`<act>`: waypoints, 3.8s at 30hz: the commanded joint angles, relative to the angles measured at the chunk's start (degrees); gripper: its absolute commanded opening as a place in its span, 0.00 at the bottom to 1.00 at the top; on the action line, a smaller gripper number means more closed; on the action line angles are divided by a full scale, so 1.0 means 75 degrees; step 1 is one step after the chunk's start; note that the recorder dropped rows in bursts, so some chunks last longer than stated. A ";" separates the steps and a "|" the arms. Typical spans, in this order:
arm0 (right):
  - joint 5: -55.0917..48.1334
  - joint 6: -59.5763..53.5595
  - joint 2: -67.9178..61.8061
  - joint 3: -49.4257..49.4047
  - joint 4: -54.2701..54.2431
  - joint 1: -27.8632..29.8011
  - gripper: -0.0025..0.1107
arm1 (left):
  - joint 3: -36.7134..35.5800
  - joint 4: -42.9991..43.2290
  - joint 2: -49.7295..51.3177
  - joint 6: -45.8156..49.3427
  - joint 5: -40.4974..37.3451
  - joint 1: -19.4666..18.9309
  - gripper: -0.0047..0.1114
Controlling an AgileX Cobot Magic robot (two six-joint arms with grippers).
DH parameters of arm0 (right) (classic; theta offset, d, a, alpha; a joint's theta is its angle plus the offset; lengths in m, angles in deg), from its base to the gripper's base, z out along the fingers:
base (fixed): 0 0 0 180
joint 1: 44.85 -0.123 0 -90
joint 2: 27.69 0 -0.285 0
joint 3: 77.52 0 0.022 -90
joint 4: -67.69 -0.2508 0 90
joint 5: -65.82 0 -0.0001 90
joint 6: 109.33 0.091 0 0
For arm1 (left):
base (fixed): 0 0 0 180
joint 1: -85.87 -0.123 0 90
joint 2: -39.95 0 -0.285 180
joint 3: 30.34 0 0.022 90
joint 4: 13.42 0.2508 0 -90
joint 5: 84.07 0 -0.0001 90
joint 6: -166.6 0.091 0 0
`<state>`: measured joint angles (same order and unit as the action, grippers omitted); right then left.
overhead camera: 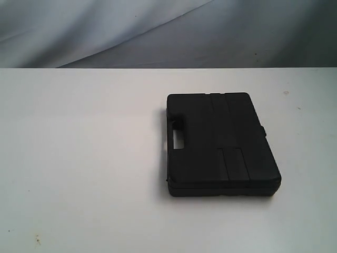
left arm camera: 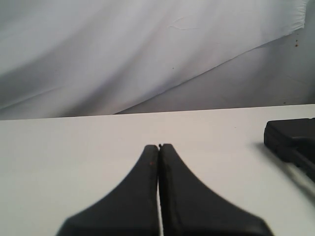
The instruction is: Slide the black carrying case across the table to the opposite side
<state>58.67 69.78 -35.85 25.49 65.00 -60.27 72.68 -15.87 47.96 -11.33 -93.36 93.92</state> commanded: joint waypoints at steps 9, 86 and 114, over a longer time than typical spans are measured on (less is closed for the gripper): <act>0.0009 0.0011 0.0050 -0.0030 0.0067 0.0032 0.02 | -0.0032 -0.0054 -0.0030 -0.0111 0.1238 -0.0019 0.04; 0.0009 0.0013 0.0050 -0.0030 0.0034 0.0032 0.02 | 1.0892 0.1304 1.4087 -0.3951 -0.4197 0.4523 0.04; 0.0009 0.0013 0.0050 -0.0030 0.0034 0.0032 0.02 | 1.4416 0.0168 1.6913 -0.4410 -0.6950 0.4192 0.04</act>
<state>58.67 69.78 -35.85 25.49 65.00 -60.27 180.27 -14.19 174.86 -44.48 -147.23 125.52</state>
